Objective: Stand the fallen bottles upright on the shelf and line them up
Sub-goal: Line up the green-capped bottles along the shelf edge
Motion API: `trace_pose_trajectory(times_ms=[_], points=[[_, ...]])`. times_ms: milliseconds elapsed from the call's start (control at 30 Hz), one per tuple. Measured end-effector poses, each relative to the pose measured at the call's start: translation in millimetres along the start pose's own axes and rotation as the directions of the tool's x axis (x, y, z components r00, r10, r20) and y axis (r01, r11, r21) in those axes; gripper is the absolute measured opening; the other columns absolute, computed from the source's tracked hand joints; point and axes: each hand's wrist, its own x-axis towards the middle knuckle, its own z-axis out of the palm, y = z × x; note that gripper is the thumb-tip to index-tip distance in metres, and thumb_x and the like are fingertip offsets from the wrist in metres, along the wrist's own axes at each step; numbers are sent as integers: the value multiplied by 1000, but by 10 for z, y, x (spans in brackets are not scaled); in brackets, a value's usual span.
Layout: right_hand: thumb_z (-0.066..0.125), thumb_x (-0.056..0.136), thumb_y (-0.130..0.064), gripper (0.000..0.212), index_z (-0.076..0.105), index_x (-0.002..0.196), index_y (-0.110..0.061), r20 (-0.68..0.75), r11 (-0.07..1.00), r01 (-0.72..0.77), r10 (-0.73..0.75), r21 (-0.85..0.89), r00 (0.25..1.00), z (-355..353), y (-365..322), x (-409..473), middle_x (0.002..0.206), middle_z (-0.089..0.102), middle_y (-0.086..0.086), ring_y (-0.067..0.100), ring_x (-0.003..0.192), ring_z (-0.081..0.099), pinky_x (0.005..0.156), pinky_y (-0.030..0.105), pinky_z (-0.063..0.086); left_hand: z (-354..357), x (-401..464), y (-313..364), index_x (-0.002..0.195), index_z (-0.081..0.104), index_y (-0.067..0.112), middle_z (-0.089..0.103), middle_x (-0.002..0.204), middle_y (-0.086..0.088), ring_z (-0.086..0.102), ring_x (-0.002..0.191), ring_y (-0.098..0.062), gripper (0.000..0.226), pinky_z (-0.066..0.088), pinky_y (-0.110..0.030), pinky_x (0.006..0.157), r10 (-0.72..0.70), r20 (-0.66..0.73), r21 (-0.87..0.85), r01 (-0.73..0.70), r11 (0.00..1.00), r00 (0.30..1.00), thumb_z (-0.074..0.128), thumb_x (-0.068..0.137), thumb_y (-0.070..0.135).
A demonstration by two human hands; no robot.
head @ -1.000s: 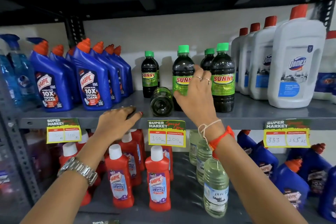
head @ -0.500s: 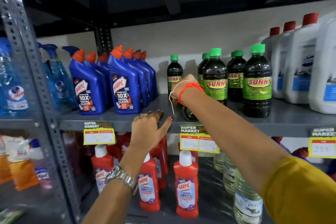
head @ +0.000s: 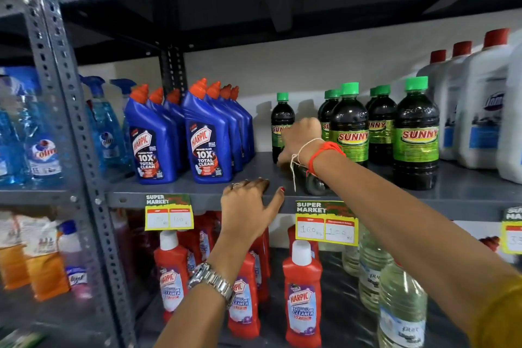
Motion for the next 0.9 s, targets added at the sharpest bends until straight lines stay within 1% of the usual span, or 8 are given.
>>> trace_pose_trajectory(times_ms=[67, 167, 300, 400, 500, 600, 767, 900], points=[[63, 70, -51, 46, 63, 99, -15, -128, 996, -33, 44, 85, 991, -22, 48, 26, 80, 57, 4, 25, 89, 63, 65, 27, 40, 6, -6, -6, 102, 70, 21, 74, 99, 1, 66, 90, -19, 59, 45, -33, 80, -2, -14, 2, 2, 1000, 1000, 32, 80, 61], [66, 61, -59, 55, 63, 90, -12, -363, 922, -74, 223, 380, 905, -71, 140, 68, 66, 45, 4, 29, 74, 63, 56, 28, 30, 12, -10, -3, 99, 71, 20, 75, 96, 0, 67, 88, -19, 58, 47, -33, 80, -5, -27, -12, 4, 1000, 1000, 34, 80, 60], [63, 56, -57, 66, 58, 113, -25, -478, 785, -18, 395, 619, 784, -132, 150, 61, 65, 62, 6, 34, 71, 66, 53, 27, 33, 21, -8, 0, 102, 71, 19, 73, 105, 1, 67, 97, -17, 60, 47, -33, 85, -1, -41, -33, 0, 999, 999, 34, 80, 61], [61, 59, -57, 73, 48, 125, -28, -469, 724, 17, 428, 689, 773, -91, 99, 37, 76, 70, 4, 32, 76, 66, 59, 30, 40, 23, -5, -2, 104, 71, 19, 72, 108, 2, 66, 99, -16, 61, 46, -32, 86, 0, -51, -45, -2, 999, 999, 34, 79, 61], [57, 61, -63, 77, 45, 127, -27, -466, 724, 22, 420, 690, 779, 58, 20, -4, 79, 71, 6, 32, 75, 67, 59, 29, 40, 11, -9, 0, 99, 71, 19, 74, 98, 1, 67, 90, -18, 59, 47, -32, 80, -1, -47, -35, -1, 999, 999, 33, 79, 60], [55, 62, -65, 77, 43, 129, -29, -423, 698, 14, 417, 716, 805, 265, -52, -67, 82, 72, 8, 33, 77, 68, 62, 31, 47, 6, -3, 5, 96, 71, 19, 75, 89, -1, 67, 83, -19, 59, 46, -32, 75, 2, -36, 1, -2, 1000, 999, 32, 79, 60], [56, 60, -62, 73, 38, 124, -31, -343, 601, -9, 468, 799, 815, 374, -96, -80, 84, 70, 5, 32, 79, 67, 61, 27, 36, 18, 0, 4, 93, 72, 19, 75, 85, 0, 67, 79, -18, 57, 47, -32, 73, -1, -50, 13, 2, 1000, 999, 35, 80, 59], [66, 53, -66, 94, 32, 129, -23, -272, 594, -67, 462, 802, 844, 380, -103, -105, 100, 66, 10, 34, 92, 64, 64, 34, 43, 13, 1, 8, 94, 72, 19, 75, 87, 0, 67, 82, -18, 58, 46, -32, 75, -5, -50, 4, 5, 1000, 999, 33, 80, 60]])
